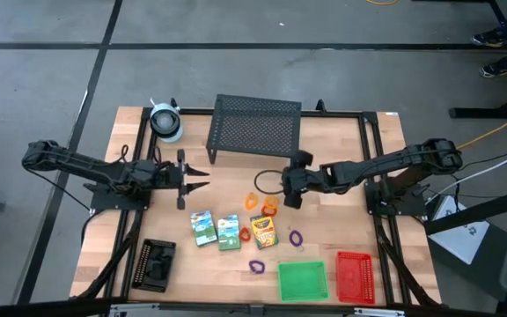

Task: Pick & Place Office Desk Supplies
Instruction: Adjust the black shelf, then put the purple spring keychain into the red bin

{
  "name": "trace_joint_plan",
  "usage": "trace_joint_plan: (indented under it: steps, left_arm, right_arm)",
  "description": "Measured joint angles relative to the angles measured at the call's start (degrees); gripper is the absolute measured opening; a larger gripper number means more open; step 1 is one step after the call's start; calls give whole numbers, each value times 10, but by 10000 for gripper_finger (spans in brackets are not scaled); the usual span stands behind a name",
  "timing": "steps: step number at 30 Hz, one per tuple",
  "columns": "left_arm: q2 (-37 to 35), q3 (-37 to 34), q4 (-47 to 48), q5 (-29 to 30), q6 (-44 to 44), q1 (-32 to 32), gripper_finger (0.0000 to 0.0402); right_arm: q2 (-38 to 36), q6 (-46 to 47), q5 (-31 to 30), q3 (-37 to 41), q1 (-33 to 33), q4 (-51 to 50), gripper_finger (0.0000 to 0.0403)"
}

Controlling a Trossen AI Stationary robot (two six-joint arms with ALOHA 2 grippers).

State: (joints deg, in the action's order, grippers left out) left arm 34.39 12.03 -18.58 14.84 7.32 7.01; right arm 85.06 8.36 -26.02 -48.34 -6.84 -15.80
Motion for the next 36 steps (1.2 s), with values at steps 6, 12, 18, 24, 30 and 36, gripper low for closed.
trace_joint_plan:
  steps: [6,12,18,24,30,36]
  left_arm:
    - [0,0,4,-4,-5,0,109]
    - [0,0,4,-4,-5,0,110]
    - [0,0,4,-4,-5,0,110]
    - [0,0,4,-10,-7,0,107]
    - [0,0,4,-10,-6,0,106]
    - [0,0,-6,-9,8,-1,109]
  right_arm:
    - [0,15,-65,0,14,-36,215]
    - [0,-27,-78,0,45,-40,215]
    - [0,-58,-59,0,87,-39,215]
    - [0,-28,80,1,88,-14,215]
    - [0,-5,207,1,27,17,215]
    - [0,26,219,1,-44,31,215]
